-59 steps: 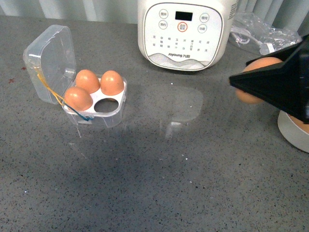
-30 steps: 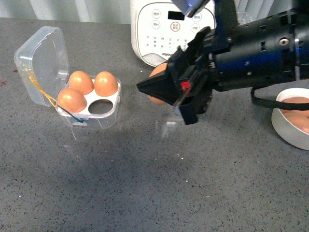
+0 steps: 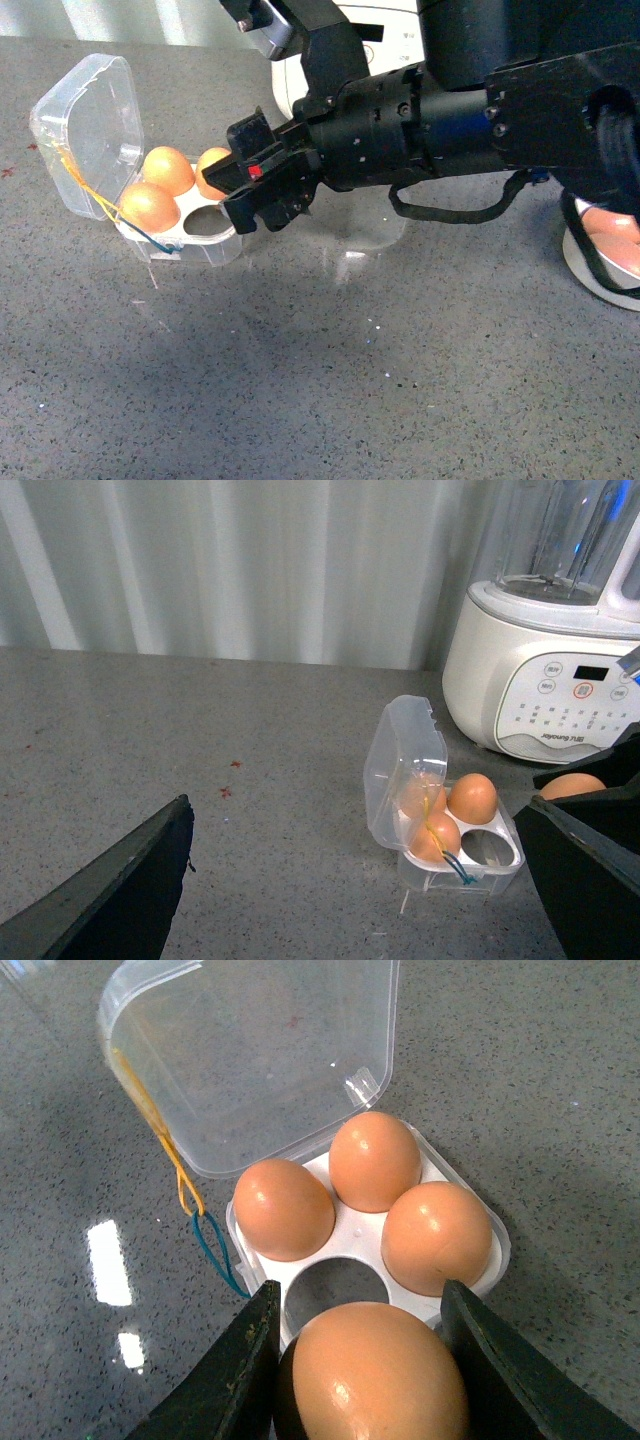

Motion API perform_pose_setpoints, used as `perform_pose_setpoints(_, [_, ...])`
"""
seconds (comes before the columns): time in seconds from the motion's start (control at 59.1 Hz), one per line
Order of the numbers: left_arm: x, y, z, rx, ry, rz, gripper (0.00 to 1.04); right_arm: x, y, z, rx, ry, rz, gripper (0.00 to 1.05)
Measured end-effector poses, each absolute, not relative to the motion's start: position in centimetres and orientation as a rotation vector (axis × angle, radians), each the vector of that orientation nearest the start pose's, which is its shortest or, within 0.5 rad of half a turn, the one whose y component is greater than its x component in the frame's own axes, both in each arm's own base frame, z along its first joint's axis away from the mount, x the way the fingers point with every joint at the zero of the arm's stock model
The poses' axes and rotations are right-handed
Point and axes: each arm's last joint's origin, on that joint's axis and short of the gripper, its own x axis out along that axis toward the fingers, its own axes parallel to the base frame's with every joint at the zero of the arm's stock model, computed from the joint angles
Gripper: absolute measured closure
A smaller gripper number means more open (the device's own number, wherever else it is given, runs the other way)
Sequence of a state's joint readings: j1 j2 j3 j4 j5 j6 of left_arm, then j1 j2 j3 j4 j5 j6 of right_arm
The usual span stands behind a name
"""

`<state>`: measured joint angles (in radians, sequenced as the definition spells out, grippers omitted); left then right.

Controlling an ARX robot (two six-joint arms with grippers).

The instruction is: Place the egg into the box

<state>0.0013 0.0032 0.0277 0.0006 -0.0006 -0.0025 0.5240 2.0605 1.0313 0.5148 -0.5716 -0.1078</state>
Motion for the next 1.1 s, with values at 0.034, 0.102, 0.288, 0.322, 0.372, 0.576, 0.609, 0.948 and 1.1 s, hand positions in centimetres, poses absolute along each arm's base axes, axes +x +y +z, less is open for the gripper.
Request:
perform_pose_setpoints(0.034, [9.6,0.0,17.3,-0.002,-0.025,0.002,0.07,34.1,21.7,11.0,-0.075,0.489,1.090,0.63])
perform_pose_setpoints(0.102, [9.6,0.0,17.3,-0.002,-0.025,0.002,0.07,34.1,22.2,10.4,-0.057,0.503,1.084,0.63])
perform_pose_setpoints(0.288, [9.6,0.0,17.3,-0.002,-0.025,0.002,0.07,34.3,23.5,9.9,-0.029,0.521,1.067,0.63])
perform_pose_setpoints(0.322, [9.6,0.0,17.3,-0.002,-0.025,0.002,0.07,34.3,23.7,9.8,-0.028,0.525,1.063,0.63])
perform_pose_setpoints(0.372, [9.6,0.0,17.3,-0.002,-0.025,0.002,0.07,34.3,23.9,9.7,-0.030,0.525,1.050,0.57])
perform_pose_setpoints(0.576, [9.6,0.0,17.3,-0.002,-0.025,0.002,0.07,34.2,23.1,10.6,-0.001,0.464,1.008,0.23])
perform_pose_setpoints(0.609, [9.6,0.0,17.3,-0.002,-0.025,0.002,0.07,34.1,22.6,10.9,0.008,0.453,0.998,0.18])
perform_pose_setpoints(0.948, [9.6,0.0,17.3,-0.002,-0.025,0.003,0.07,30.1,14.6,13.5,-0.008,0.034,0.113,0.38])
perform_pose_setpoints(1.1, [9.6,0.0,17.3,-0.002,-0.025,0.001,0.07,26.9,9.9,14.9,0.006,-0.005,0.010,0.63])
